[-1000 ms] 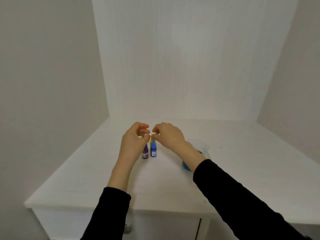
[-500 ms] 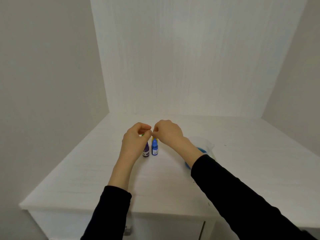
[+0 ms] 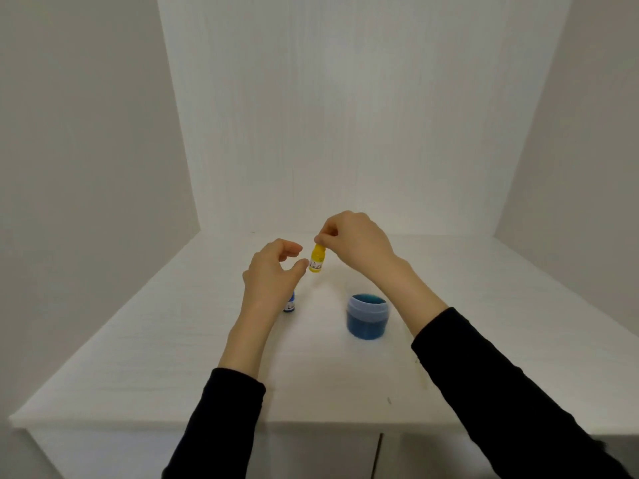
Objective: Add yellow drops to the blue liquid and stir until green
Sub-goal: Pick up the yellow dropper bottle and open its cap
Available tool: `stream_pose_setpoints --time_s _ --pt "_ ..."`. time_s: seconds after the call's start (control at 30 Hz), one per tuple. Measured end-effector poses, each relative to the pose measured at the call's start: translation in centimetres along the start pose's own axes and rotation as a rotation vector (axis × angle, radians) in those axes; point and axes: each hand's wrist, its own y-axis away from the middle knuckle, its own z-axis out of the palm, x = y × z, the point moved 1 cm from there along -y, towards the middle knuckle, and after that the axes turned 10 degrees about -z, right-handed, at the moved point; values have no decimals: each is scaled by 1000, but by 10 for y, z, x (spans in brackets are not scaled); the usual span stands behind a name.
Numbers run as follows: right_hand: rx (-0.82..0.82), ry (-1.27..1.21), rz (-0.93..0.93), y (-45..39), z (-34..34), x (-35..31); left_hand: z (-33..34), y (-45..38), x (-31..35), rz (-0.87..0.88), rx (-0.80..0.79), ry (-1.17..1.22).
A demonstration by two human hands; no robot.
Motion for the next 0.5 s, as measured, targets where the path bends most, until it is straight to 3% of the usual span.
stream_pose_setpoints --time_s 0.5 --pt "105 -159 -11 55 -47 10 37 43 36 3 -39 143"
